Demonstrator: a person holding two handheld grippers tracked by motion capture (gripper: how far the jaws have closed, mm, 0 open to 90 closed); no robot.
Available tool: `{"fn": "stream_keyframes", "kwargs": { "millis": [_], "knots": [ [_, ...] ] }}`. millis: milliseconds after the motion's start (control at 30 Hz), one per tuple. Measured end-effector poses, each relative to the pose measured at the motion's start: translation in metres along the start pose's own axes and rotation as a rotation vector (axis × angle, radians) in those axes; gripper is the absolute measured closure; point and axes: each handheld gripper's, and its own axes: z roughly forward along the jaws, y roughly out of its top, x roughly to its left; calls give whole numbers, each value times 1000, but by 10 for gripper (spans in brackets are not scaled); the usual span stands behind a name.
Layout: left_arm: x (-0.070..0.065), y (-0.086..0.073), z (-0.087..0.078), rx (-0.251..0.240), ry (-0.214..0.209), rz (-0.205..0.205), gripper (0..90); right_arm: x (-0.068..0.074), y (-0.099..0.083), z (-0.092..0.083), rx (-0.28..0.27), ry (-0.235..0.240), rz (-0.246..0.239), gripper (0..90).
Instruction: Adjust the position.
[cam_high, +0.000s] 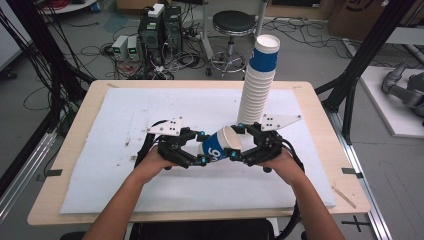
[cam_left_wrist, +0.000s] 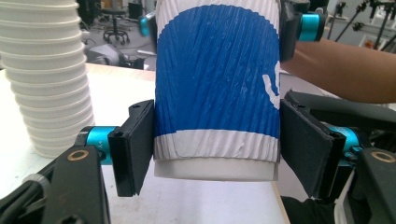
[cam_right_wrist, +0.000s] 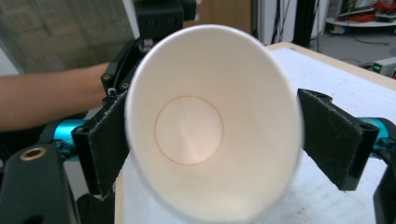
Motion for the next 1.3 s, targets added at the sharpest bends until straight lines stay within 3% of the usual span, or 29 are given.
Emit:
{"fn": "stream_keyframes", "kwargs": {
  "millis": [100,200,267,433,500,600,633,667,733,900,933,1033,1067,1100,1133,1233,1300],
  "knots": [
    [-2,0,4,47,4,-1,304,1,2,1,18,11,-34,203],
    [-6,1,9,118,64,19,268,3,4,1,42,-7,-66,236],
    [-6,1,12,131,75,14,206,3,6,1,70,-5,-71,236],
    [-8,1,18,152,38,45,283,6,7,6,101,-14,-100,235],
    [-7,1,17,135,36,44,289,6,6,7,96,-15,-92,219],
    [-6,1,16,94,33,25,290,7,5,6,26,-21,-49,186],
    [-6,1,16,94,33,25,291,7,5,6,26,-21,-49,186],
    [-5,0,14,57,31,4,291,7,7,4,-42,-26,-9,186],
    [-4,-1,12,34,40,-2,291,7,9,0,-83,-43,-17,186],
    [-5,-1,11,-4,21,2,290,6,5,3,-10,-24,-17,152],
    [-5,-1,13,26,19,6,290,7,2,7,8,-11,-33,209],
    [-6,-2,15,56,32,-6,270,8,3,8,24,-6,-44,224],
    [-7,-4,18,119,68,-3,252,7,4,9,33,-16,-62,231],
    [-6,-6,19,140,70,-13,238,7,4,8,31,-16,-59,230],
    [-7,-7,19,148,62,-1,281,7,4,7,32,-16,-58,230],
    [-7,-8,20,141,58,12,303,8,4,8,26,-23,-51,210],
    [-7,-7,20,103,57,11,304,9,3,8,-5,-34,-47,182]
  ]
}}
